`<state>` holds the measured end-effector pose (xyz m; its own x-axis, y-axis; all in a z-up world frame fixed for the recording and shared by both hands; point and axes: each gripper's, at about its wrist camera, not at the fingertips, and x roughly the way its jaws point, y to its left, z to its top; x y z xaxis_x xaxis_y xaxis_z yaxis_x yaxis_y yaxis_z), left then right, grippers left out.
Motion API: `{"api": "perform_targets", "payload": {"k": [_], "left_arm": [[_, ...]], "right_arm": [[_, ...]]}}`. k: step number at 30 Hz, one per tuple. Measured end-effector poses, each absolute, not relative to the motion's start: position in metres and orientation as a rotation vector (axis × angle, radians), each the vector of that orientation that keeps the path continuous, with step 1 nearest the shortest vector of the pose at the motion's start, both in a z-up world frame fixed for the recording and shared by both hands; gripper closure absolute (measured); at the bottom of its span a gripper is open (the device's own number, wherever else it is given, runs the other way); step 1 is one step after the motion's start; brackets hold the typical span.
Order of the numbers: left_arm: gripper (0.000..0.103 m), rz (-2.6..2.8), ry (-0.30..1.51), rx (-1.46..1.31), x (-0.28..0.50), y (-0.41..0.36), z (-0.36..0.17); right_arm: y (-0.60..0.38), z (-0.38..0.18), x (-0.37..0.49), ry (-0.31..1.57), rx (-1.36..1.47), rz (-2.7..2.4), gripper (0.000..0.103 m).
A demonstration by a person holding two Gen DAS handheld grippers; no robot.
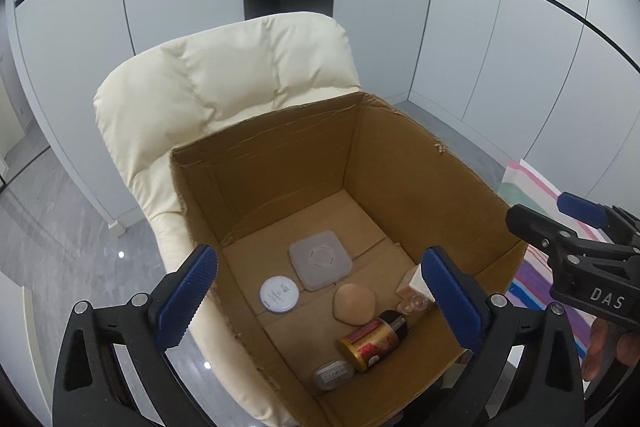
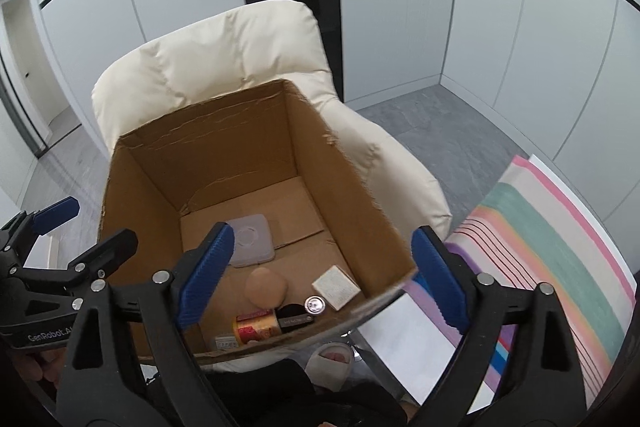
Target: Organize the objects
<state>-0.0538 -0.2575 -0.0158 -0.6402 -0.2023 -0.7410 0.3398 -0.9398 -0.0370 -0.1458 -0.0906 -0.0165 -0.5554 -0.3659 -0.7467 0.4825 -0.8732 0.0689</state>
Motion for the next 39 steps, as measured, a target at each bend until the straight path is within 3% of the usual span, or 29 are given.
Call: {"api": "perform_targets", "payload": {"k": [9,20,31,39], "left_arm": [[0.0,-2.646,0.212,1.17,-0.079,-0.222,-0.016],[0.0,-2.748,0.124,1.205,-0.113,-0.155,-0.015],[0.0,-2.848,0.018,1.288,-0.142,-0.072,-0.018],[0.0,-2.947,-0.112,1.273,-0.121,-0.021,0.004]], "right_arm": [[-0.041,-0.019,-0.156,0.183,1.154,-2.494,0.001],[0.033,-0.02,-0.161,0.134,1.215,-2.597,0.0],[0.132,-0.02,-0.16,-0.045,1.35,-2.737,0.0],[0.189,-0.01,-0.126,-0.221,1.405,-2.795,0.0]]}}
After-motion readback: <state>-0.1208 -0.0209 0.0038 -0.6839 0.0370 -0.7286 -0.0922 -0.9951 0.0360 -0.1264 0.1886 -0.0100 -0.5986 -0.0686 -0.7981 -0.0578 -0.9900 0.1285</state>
